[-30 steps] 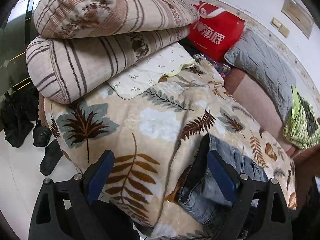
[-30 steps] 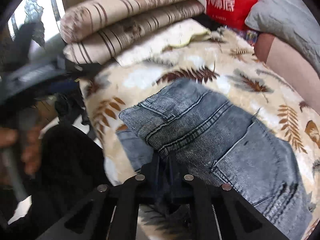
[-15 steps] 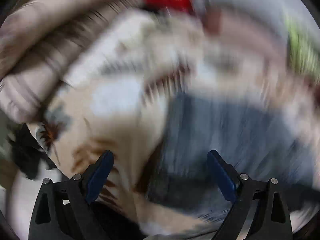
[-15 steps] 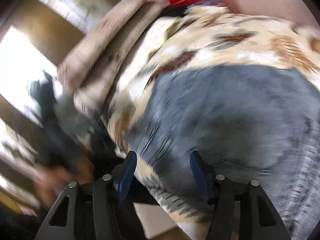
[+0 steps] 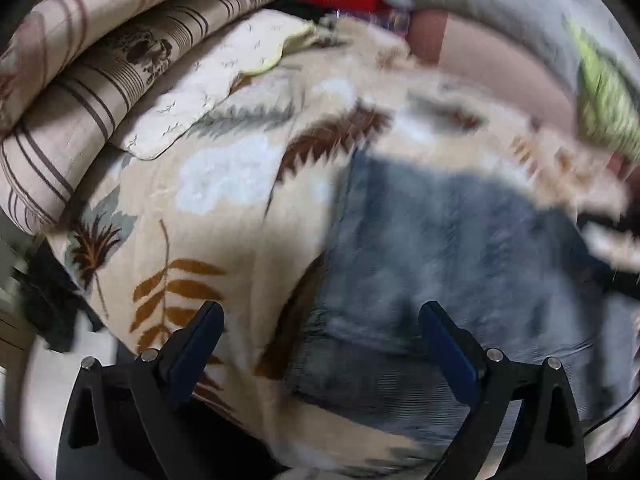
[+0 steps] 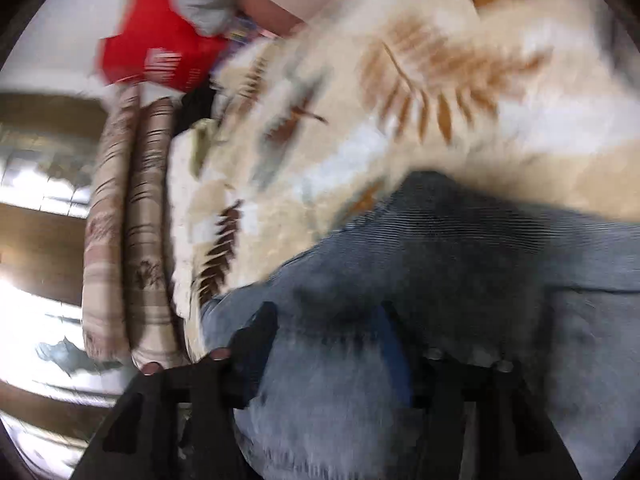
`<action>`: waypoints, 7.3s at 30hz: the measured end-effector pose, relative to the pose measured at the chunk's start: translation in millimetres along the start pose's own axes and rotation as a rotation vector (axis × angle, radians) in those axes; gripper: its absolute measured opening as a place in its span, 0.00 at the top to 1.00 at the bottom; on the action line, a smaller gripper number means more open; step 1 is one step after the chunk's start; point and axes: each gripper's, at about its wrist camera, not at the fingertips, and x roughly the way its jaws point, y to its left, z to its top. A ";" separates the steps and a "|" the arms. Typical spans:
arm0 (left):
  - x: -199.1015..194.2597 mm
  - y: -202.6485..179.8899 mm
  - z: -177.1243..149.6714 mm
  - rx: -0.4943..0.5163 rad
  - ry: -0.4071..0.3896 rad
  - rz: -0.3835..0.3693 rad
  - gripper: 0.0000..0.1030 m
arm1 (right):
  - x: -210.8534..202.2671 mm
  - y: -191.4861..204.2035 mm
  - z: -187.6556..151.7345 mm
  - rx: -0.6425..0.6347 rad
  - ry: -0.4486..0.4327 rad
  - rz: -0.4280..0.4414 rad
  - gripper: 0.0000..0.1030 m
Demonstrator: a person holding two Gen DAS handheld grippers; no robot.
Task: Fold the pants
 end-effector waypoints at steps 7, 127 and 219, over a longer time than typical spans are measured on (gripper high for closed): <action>-17.3 -51.3 -0.3 0.097 -0.088 -0.104 0.05 | -109.8 -29.8 -68.8 -0.032 -0.145 0.080 0.35; -55.2 -59.0 -14.9 -0.143 -0.146 -0.185 0.89 | -84.3 -44.5 -100.1 -0.131 -0.047 -0.020 0.10; -20.6 -210.3 -84.0 0.524 -0.042 -0.173 0.13 | -154.3 -117.6 -131.0 0.037 -0.173 -0.116 0.30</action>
